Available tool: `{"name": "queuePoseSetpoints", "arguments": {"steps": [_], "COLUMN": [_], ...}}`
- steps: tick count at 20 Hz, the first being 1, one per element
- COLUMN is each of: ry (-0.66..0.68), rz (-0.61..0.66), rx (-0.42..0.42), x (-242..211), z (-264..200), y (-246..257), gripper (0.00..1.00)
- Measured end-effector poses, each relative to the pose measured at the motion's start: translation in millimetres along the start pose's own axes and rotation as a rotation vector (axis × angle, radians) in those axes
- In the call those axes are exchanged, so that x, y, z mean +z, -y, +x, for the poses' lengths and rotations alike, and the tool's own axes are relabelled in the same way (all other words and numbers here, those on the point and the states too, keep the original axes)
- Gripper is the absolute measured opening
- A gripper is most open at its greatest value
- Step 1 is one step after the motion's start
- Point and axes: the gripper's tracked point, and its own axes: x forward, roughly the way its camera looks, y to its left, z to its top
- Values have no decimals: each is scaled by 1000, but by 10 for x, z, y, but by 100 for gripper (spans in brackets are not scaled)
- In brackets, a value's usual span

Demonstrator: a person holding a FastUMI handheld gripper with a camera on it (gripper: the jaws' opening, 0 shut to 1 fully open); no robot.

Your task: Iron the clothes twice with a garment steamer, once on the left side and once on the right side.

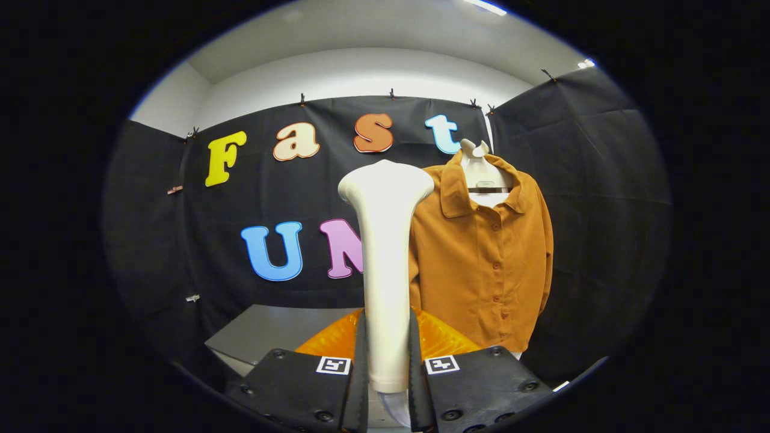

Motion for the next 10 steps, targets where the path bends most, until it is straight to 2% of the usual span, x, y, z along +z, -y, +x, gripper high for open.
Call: {"name": "queuePoseSetpoints", "arguments": {"steps": [10], "ry": [8], "rz": [-24], "rx": [16], "x": [-36], "z": [-108], "y": [-399], "gripper": [30]}}
